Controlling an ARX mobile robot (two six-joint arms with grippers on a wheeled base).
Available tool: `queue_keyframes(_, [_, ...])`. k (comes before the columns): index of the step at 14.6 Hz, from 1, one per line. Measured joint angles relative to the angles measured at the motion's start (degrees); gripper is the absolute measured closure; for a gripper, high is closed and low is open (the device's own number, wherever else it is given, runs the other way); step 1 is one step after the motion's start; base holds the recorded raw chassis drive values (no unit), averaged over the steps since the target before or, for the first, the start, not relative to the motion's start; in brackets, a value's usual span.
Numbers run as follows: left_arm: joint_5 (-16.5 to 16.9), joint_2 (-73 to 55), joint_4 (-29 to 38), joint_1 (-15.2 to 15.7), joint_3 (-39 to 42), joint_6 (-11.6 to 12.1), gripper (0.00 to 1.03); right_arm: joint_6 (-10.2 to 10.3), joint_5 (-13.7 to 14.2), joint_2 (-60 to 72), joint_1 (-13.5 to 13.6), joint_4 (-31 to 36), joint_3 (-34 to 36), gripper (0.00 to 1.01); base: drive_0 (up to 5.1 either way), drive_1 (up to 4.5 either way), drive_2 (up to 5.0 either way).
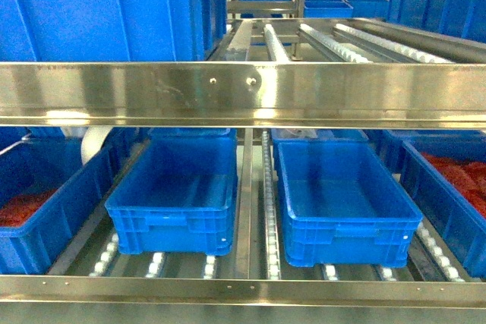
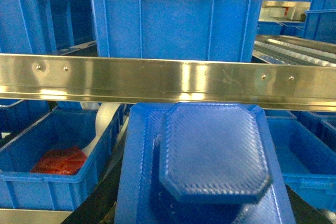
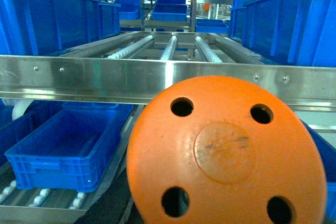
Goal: Sort blue parts and orange caps into right shelf containers
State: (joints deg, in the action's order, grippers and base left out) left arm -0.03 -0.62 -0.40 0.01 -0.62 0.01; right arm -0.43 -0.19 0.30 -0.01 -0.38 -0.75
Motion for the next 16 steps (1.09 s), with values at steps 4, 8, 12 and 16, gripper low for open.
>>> queue_keyframes(4, [0.00,0.00,0.15,0.00,0.00,0.02,0.60,0.00,0.00,0.00,0.00,0.15,0.00,0.56,0.0,0.00,0.0])
queue_keyframes(8, [0.00,0.00,0.13,0.00,0.00,0.00,0.60,0.00,0.17,-0.02,0.00,0.04,0.00,0.56,0.0,0.00,0.0])
queue_keyframes(12, [0.02,0.00,0.02,0.00,0.00,0.00,0.60,0.00,0.13,-0.02,0.00,0.04,0.00,0.56,0.0,0.00,0.0])
queue_keyframes(16, [0.00,0.00,-0.02,0.00,0.00,0.00,0.60,0.22,0.15,0.00,0.00,0.00,0.00,0.56,0.0,0.00,0.0])
